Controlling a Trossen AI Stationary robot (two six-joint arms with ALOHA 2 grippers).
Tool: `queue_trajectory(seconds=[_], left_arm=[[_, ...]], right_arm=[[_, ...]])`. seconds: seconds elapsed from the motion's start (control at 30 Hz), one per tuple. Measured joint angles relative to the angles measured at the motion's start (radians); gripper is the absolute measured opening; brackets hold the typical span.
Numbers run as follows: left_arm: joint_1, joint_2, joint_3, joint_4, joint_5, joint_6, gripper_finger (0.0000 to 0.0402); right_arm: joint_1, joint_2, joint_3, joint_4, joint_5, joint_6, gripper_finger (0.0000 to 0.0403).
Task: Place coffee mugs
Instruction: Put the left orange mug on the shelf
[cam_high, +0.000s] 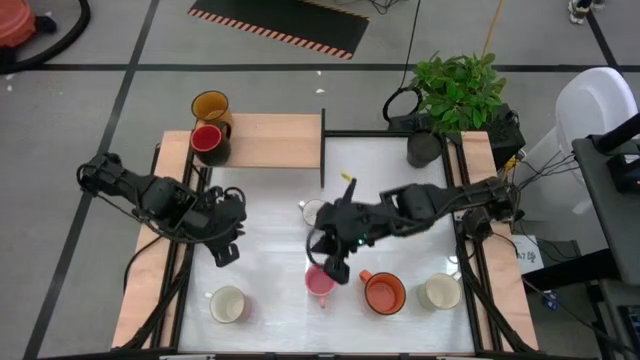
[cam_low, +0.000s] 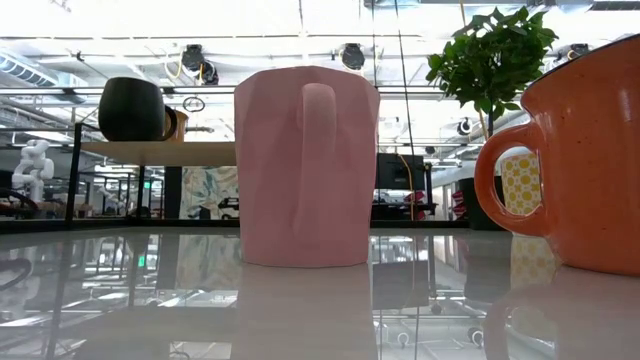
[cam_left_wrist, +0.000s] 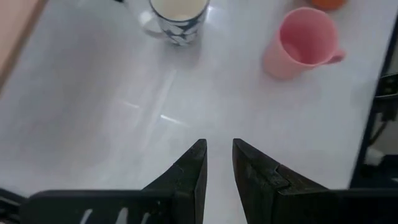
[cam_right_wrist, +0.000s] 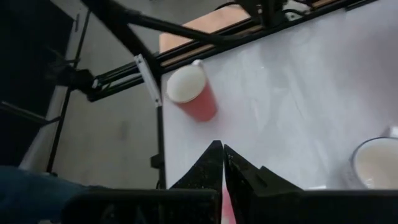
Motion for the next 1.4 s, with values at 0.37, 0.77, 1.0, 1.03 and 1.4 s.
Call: queue_trajectory(seconds=[0.37,0.77,1.0,1.03,1.4], left_arm=[[-0.163,0.027,0.0,0.05,0.073,-0.179,0.008],[-0.261,0.193,0.0,0.095,0.239,-0.152,0.0122],[-0.278,0.269,0.0,0.195,0.361,-0.194,0.0254],[-0.283,0.274,0.0,0.198,0.367,-0.213,0.0273],[-0.411,0.283,0.0,0.282,0.394,-0.357,0.0351]], right_arm=[[0.105,0.0,0.0,-0.027,0.089,-0.032,0.0],[0.124,0.0,0.0,-0.076,0.089,-0.109,0.0],[0.123,0.0,0.0,-0.094,0.086,-0.167,0.0],[0.123,0.0,0.0,-0.099,0.084,-0.173,0.0],[0.158,0.0,0.0,-0.214,0.084,-0.178,0.0]])
